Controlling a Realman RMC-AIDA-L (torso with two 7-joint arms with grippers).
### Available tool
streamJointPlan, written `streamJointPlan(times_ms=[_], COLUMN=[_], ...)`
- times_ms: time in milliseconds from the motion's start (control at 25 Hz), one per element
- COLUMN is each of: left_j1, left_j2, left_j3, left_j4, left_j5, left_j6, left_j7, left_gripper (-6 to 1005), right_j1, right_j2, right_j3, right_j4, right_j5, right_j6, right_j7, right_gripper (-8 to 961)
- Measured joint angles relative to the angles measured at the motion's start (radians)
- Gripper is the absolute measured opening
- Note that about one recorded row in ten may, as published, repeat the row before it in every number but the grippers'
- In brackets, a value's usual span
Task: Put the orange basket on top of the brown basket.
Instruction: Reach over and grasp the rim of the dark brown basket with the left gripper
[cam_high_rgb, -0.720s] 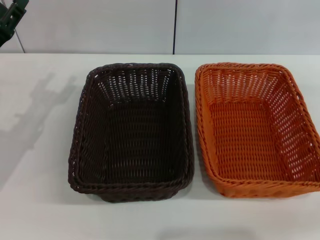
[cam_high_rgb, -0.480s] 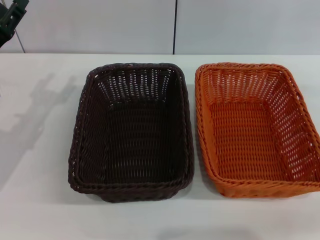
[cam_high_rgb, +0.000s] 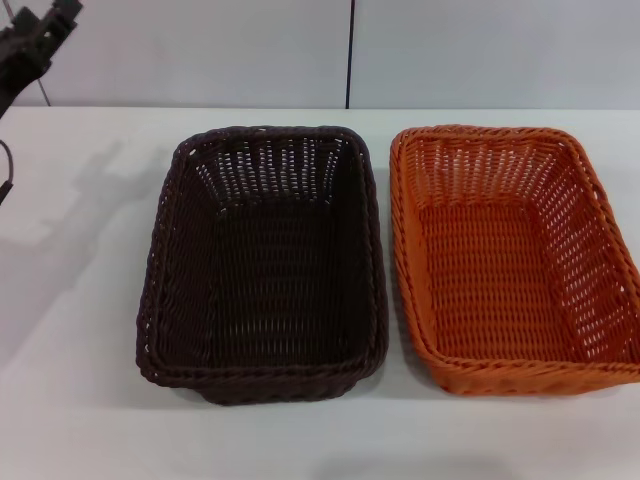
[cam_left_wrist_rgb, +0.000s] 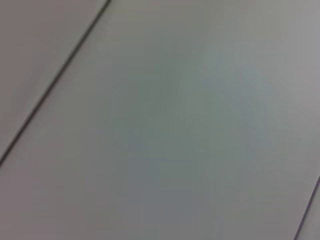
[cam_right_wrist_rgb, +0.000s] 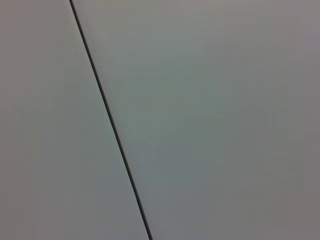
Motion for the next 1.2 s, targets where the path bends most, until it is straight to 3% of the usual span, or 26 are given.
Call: streamJointPlan(times_ms=[120,200,280,320,360,400,440,480,600,640,680,800,840,880,920,960,1000,1040,1200], left_j1=[-0.002,-0.029,-0.044,-0.049,-0.049,-0.062,-0.062,-0.07,-0.072,-0.072,-0.077,-0.099,-0.099,-0.123,-0.128,-0.139,-0.145,-0.145,-0.149], left_j2=[0.005,0.071,0.114,0.132,0.132,0.192,0.192,0.229,0.242,0.242,0.237,0.213,0.213,0.184,0.176,0.154,0.119,0.119,0.064], left_j3=[0.013,0.161,0.22,0.236,0.236,0.269,0.269,0.276,0.27,0.27,0.265,0.263,0.263,0.26,0.259,0.257,0.242,0.242,0.211], left_j4=[-0.011,-0.118,-0.175,-0.199,-0.199,-0.293,-0.293,-0.392,-0.493,-0.493,-0.628,-0.727,-0.727,-0.785,-0.797,-0.821,-0.848,-0.848,-0.884], left_j5=[0.011,0.173,0.283,0.332,0.332,0.515,0.515,0.698,0.851,0.851,1.038,1.224,1.224,1.356,1.381,1.434,1.482,1.482,1.544], left_j6=[0.017,0.139,0.163,0.163,0.163,0.132,0.132,0.061,-0.016,-0.016,-0.109,-0.218,-0.218,-0.302,-0.319,-0.355,-0.406,-0.406,-0.481], left_j7=[-0.021,-0.271,-0.434,-0.509,-0.509,-0.77,-0.77,-0.973,-1.114,-1.114,-1.26,-1.374,-1.374,-1.438,-1.449,-1.47,-1.489,-1.489,-1.518], left_gripper=[800,800,800,800,800,800,800,800,800,800,800,800,800,801,801,801,801,801,801], right_j1=[0.001,-0.002,-0.004,-0.005,-0.007,-0.012,-0.012,-0.015,-0.025,-0.025,-0.028,-0.038,-0.038,-0.041,-0.041,-0.042,-0.044,-0.044,-0.045], right_j2=[0.0,0.001,0.001,0.001,0.002,0.002,0.002,0.002,0.002,0.002,0.002,0.003,0.003,0.003,0.003,0.003,0.003,0.002,0.0], right_j3=[0.0,0.0,0.0,0.0,0.001,0.001,0.001,0.001,0.002,0.002,0.002,0.002,0.002,0.002,0.002,0.002,0.002,0.001,0.001], right_j4=[0.0,0.001,0.003,0.005,0.006,0.008,0.008,0.008,0.008,0.008,0.008,0.008,0.008,0.008,0.008,0.009,0.009,0.009,0.009], right_j5=[0.0,0.009,0.016,0.024,0.028,0.039,0.039,0.046,0.069,0.069,0.07,0.08,0.08,0.088,0.088,0.091,0.094,0.097,0.097], right_j6=[0.0,-0.001,0.0,0.0,0.0,0.001,0.001,0.001,0.001,0.001,0.001,0.001,0.001,0.001,0.001,0.001,0.001,0.001,0.005], right_j7=[0.0,0.0,0.0,0.0,0.0,0.0,0.0,0.0,0.0,0.0,0.0,-0.001,-0.001,-0.004,-0.004,-0.005,-0.006,-0.007,-0.007], right_gripper=[584,584,584,584,584,584,584,584,584,584,584,584,584,584,584,584,584,584,584])
